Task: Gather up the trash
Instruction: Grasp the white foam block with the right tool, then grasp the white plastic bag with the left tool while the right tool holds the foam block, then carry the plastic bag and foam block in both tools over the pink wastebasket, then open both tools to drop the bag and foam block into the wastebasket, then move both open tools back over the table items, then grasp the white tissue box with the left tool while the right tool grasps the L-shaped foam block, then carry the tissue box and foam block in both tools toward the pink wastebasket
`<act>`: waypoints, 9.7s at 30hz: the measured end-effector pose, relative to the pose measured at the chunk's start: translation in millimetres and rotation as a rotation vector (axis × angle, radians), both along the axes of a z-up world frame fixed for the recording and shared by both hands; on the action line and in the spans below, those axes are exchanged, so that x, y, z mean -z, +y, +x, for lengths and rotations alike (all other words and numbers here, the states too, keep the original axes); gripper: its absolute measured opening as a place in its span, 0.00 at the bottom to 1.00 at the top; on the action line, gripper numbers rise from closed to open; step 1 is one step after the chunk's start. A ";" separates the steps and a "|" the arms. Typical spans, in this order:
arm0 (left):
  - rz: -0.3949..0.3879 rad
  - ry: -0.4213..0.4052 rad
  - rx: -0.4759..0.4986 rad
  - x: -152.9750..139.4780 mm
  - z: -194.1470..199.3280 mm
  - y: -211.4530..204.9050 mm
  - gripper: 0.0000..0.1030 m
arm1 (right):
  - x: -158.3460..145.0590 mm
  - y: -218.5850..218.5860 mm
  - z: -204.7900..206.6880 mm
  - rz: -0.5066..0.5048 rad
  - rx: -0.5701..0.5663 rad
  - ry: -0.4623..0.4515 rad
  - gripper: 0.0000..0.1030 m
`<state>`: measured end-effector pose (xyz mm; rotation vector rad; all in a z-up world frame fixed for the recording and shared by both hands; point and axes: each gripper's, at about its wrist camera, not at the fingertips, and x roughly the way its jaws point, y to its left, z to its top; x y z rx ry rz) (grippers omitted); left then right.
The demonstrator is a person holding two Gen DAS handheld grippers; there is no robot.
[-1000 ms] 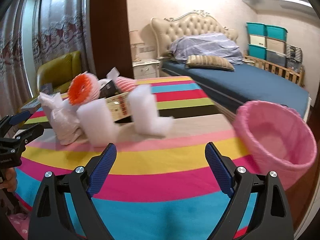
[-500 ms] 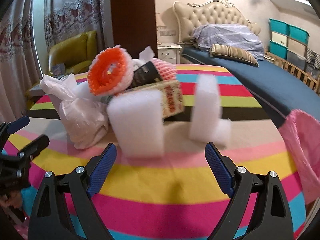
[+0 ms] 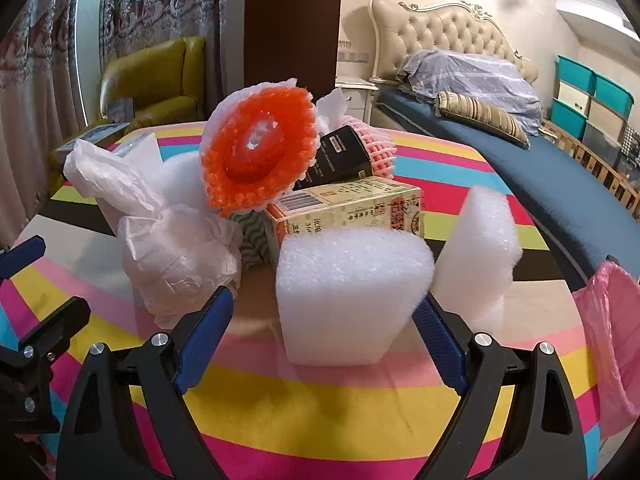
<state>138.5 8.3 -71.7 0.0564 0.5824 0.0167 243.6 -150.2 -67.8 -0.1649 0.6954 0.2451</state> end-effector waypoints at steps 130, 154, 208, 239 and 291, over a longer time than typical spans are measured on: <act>-0.170 0.137 0.850 -25.5 135.3 -411.0 0.33 | -4.7 -382.6 -98.1 0.217 0.556 -0.258 0.49; -0.025 -0.019 0.620 -36.0 106.7 -352.6 0.93 | -22.4 -359.1 -136.3 0.223 0.565 -0.295 0.78; -0.009 0.068 -0.032 -12.8 103.9 -1.9 0.60 | 0.6 -82.4 49.3 0.129 0.148 0.034 0.40; -0.006 -0.098 0.209 -37.6 -2.4 -60.0 0.41 | -37.2 -89.4 -74.8 0.131 0.114 -0.134 0.33; -0.005 -0.057 0.573 -30.7 24.4 -211.4 0.41 | -50.3 -258.9 -139.4 0.150 0.381 -0.244 0.33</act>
